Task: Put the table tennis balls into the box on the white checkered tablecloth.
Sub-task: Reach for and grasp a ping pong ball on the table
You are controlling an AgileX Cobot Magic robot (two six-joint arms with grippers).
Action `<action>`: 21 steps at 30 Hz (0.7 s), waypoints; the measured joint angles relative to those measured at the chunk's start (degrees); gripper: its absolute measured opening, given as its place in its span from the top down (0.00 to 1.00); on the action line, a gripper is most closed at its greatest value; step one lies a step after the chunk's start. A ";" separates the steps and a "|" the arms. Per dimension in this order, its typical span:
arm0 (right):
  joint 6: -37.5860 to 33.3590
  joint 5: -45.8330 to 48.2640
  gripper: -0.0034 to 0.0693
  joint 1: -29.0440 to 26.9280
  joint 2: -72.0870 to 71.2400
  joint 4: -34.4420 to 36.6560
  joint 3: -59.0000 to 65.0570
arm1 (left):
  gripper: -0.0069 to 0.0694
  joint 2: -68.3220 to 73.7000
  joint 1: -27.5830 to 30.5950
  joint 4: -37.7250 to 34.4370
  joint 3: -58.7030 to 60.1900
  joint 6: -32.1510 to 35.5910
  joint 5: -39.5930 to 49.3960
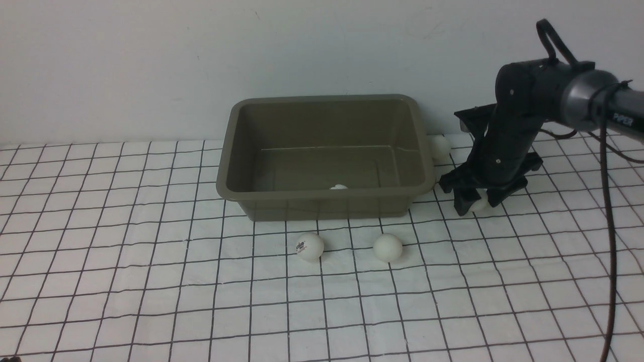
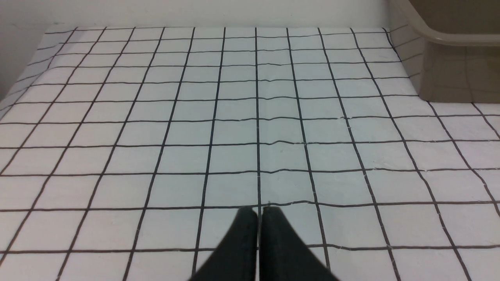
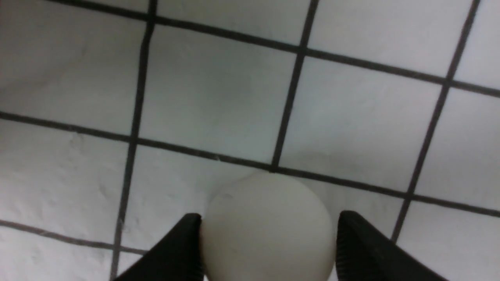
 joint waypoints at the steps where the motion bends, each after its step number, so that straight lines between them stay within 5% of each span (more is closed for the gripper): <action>1: 0.05 -0.06 0.44 0.00 0.00 -0.43 0.00 | 0.91 0.00 0.00 0.00 0.00 0.00 0.00; 12: 0.00 6.82 0.45 0.00 0.06 -1.85 -12.97 | 0.91 0.00 0.00 0.00 0.00 0.00 0.00; 21: -5.23 7.71 0.45 6.24 -0.91 9.52 -27.64 | 0.91 0.00 0.00 0.00 0.00 0.00 0.00</action>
